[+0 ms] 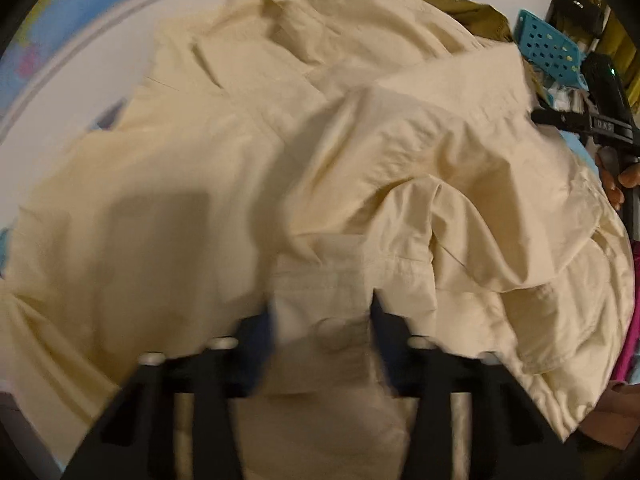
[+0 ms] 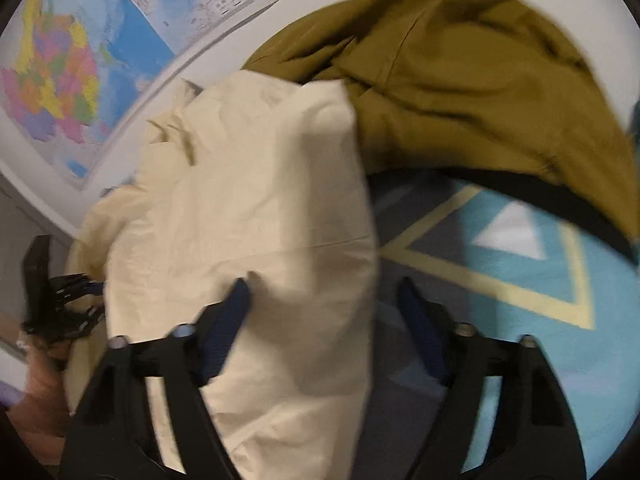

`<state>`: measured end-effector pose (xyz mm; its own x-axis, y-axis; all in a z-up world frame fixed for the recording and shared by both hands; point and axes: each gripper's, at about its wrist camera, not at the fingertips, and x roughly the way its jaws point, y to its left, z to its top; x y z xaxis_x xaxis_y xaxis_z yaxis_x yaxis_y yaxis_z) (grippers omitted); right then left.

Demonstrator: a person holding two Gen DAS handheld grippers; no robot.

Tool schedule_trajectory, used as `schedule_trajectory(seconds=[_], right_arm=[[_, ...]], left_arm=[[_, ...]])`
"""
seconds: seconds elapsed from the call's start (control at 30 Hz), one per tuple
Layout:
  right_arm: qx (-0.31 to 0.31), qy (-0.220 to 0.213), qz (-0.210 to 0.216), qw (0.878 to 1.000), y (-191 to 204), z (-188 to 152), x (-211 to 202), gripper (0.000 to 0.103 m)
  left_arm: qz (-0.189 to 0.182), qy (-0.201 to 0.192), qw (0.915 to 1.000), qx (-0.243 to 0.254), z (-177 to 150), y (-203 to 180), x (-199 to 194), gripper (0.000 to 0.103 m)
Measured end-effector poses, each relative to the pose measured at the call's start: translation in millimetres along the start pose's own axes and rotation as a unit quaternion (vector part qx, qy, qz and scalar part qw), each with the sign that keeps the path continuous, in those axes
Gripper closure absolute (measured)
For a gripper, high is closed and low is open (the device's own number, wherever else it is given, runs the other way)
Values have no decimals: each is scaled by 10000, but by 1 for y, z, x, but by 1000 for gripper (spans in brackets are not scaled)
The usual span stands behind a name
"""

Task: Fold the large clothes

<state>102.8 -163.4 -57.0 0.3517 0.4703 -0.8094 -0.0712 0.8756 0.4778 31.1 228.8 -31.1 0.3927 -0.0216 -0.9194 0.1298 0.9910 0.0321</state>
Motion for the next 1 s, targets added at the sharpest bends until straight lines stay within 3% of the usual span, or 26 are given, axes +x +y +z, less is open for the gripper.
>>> schedule_trajectory(seconds=[0.07,0.17,0.23,0.27,0.3,0.33,0.43,0.57,0.67,0.73,0.77,0.8,0.87,0.93,1.0], right_arm=[[-64,-58,198,9998,1,-1,1,79],[-174,-410,323,9985,1,3,-15,96],[-83,-487,298,9983,-5,3,-21,97],[-38,-439,166,9989,-7,4,-18,97],[-61,-363,55,9993,-9,5,-14,97],[-50,-313,-15,9995,-11,3,-10,95],[-10,-242,-376,9990,-11,4,-3,80],[-432,-819,-977,9909,23,3,-32,79],[-829,-1293,-836,9846,62,-2,-55,72],[-1114,-1352,-556,9830,84,-6,-58,72],[-1332,-1306,-415,9816,102,-9,-53,70],[-1547,-1172,-210,9808,120,-12,-44,70],[-2043,-754,280,9756,154,-18,-20,70],[-2364,-397,508,9695,180,-23,5,70],[-2782,2,591,9587,206,-36,36,71]], left_arm=[[291,-290,9991,42,0,12,-17,72],[618,-605,9962,103,-2,28,-41,72],[872,-638,9940,160,-3,33,-46,69],[1007,-589,9931,111,-3,38,-45,48],[1178,-541,9916,-32,-3,46,-43,39],[1193,-569,9911,-140,-3,49,-42,40],[522,-523,9966,-356,-7,62,-38,33],[310,-379,9981,-384,-8,52,-29,26],[294,-263,9986,-361,-7,50,-20,29],[393,-202,9985,-322,-5,48,-12,50],[469,-147,9983,-314,-5,47,-9,66],[622,-122,9975,-328,-4,48,-7,73],[699,-157,9964,-445,-3,52,-8,73],[649,-394,9952,-623,-6,56,-20,72],[700,-659,9930,-691,-12,57,-37,57]])
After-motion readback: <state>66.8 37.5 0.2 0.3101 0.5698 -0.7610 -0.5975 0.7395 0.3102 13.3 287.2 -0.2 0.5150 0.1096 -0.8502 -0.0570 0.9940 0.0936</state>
